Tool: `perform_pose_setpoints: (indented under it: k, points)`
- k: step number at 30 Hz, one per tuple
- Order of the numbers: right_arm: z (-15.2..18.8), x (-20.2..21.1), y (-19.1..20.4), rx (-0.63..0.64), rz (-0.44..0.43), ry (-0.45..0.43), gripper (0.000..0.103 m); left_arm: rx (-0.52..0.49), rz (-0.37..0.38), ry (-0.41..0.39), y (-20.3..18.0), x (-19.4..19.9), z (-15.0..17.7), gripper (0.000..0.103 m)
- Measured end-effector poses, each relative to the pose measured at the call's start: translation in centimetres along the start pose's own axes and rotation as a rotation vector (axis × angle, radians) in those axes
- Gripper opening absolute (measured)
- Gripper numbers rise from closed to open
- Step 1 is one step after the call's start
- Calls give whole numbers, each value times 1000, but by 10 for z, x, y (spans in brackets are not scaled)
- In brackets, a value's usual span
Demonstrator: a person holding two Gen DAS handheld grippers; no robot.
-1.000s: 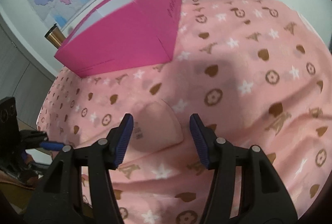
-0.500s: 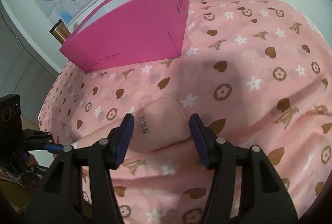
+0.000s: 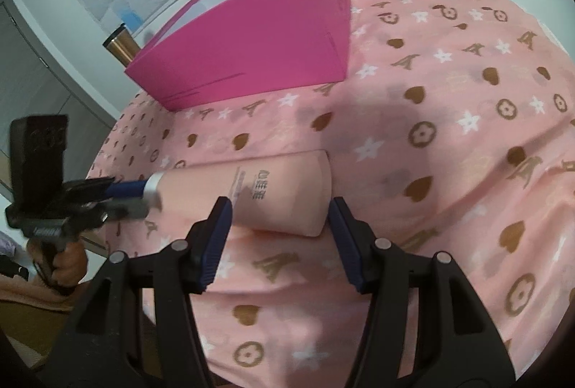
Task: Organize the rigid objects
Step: 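Close the right gripper on the pink tube and lift it, then carry the pink tube over the magenta box and lower it inside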
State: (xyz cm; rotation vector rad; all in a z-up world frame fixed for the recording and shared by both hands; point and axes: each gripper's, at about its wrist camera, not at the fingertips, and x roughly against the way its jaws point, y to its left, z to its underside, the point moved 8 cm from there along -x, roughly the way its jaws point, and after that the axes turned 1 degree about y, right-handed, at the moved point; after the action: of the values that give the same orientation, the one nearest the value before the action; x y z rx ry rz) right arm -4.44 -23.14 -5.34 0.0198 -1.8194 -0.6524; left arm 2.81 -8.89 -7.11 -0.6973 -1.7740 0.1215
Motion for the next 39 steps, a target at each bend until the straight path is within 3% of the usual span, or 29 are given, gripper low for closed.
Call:
perform_pose_setpoints:
  k: [4,9,39]
  points:
    - [4,-8,12,9,-30,18,59,-2,-60,-28,13,1,-9,48]
    - [3,-11,13,-19,-58,0,58,5,-58,-42,22,5,-15,47]
    - [-13,-13,10,-60,-35,-51,59,-56,-89,-100,3,22,-25,50]
